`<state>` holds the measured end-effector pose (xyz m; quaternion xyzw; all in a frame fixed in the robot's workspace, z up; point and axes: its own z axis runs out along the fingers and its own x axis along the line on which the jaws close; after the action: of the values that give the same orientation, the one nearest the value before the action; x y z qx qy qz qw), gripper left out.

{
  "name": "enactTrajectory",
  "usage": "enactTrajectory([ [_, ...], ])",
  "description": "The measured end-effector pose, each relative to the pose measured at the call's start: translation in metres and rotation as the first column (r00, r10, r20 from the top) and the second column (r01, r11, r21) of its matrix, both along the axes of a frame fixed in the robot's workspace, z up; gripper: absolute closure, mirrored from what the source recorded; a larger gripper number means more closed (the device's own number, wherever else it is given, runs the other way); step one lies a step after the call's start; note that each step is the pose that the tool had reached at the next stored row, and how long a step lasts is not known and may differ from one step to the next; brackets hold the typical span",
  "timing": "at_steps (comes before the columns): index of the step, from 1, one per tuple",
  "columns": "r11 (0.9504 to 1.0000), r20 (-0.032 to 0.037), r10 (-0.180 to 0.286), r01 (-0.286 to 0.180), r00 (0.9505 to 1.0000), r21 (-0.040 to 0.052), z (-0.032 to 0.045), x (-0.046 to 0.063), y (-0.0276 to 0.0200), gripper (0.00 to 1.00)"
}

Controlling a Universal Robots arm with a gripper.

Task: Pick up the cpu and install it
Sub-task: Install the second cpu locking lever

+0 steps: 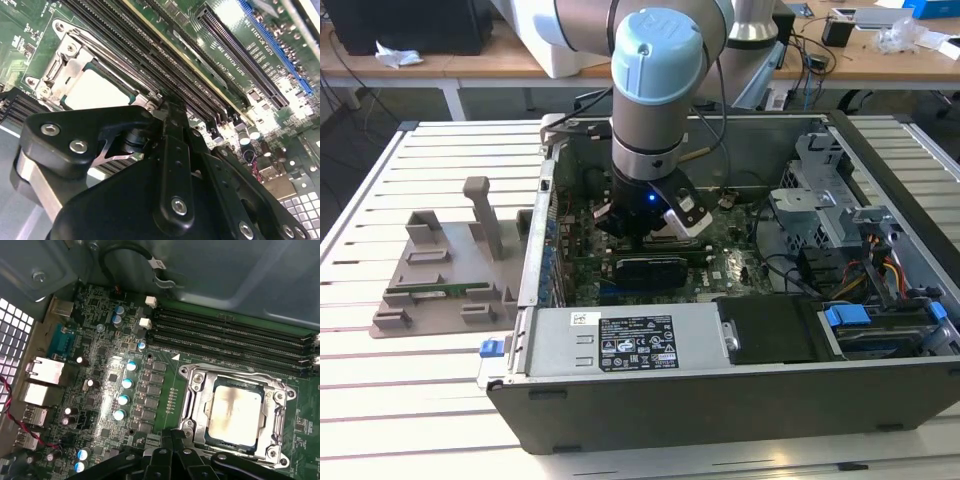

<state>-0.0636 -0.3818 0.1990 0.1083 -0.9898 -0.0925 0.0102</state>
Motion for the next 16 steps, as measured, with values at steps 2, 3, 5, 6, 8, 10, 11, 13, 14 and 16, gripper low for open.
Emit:
enactTrajectory([
  [2,1.0,0.0006,0.0,0.0,1.0,0.0002,0.0018,0.0,0.0,0.89],
  [3,1.0,0.0005,0.0,0.0,1.0,0.0001,0.0018,0.0,-0.0002,0.89],
  [5,1.0,0.0006,0.0,0.0,1.0,-0.0002,0.0072,0.0,-0.0003,0.89],
  [6,1.0,0.0004,0.0,0.0,1.0,-0.0003,0.0121,0.0,-0.0001,0.89],
  [8,1.0,-0.0001,0.0,0.0,1.0,-0.0025,0.0128,0.006,0.0035,0.89],
  [10,1.0,-0.0033,0.0,0.0,1.0,-0.0072,0.0128,0.013,0.0103,0.89],
  [11,0.9999,-0.0061,0.0,0.0,1.0,-0.0125,0.0127,0.018,0.0141,0.89],
  [13,0.9996,-0.0102,0.0,0.0,0.9999,-0.0284,0.0123,0.025,0.0183,0.89],
  [14,0.9993,-0.0121,0.0,0.0,0.9999,-0.0386,0.0121,0.028,0.0199,0.89],
  [16,0.9983,-0.0155,0.0,-0.001,0.9999,-0.0584,0.0115,0.034,0.0237,0.89],
])
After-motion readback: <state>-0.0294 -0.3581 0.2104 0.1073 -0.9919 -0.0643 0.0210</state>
